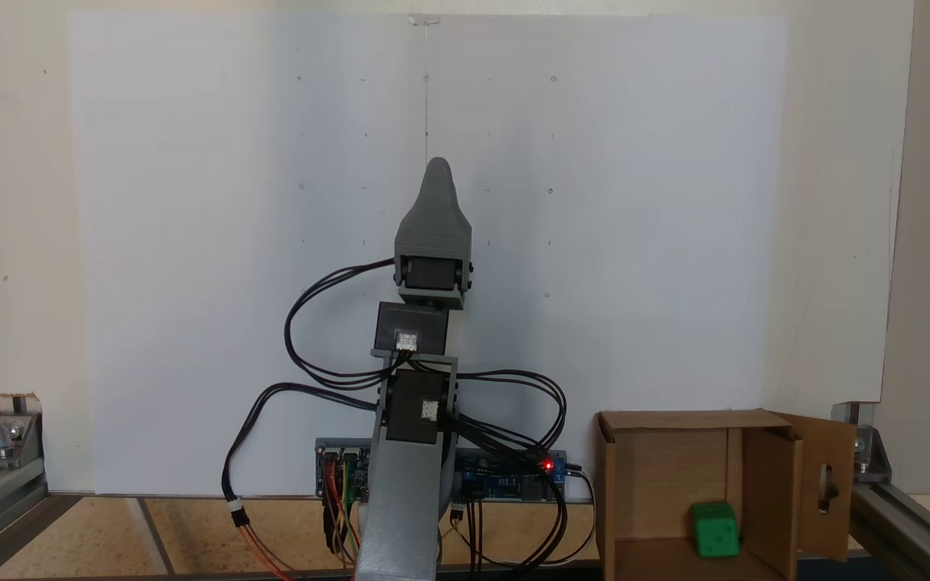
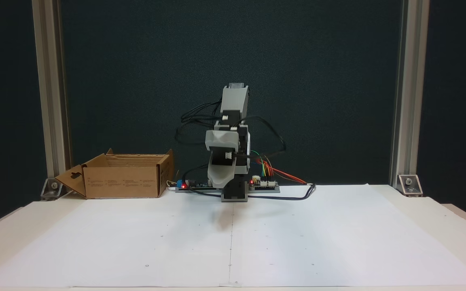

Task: Grasp a green dice and put it in the bin.

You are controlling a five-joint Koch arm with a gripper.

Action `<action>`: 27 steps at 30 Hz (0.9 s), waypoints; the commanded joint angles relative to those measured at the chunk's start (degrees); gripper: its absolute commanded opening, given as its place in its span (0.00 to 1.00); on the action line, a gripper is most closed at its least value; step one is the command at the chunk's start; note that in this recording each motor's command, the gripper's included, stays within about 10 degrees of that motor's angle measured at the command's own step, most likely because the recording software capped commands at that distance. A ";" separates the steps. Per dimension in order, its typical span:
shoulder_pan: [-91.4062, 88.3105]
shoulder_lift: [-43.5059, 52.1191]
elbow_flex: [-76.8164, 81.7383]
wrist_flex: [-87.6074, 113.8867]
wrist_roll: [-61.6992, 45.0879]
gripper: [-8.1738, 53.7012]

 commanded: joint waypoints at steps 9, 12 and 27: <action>0.00 6.50 9.49 -28.11 -0.09 0.84; 0.09 6.50 13.01 -34.87 -0.09 0.84; 0.44 6.50 22.24 -42.63 0.18 0.84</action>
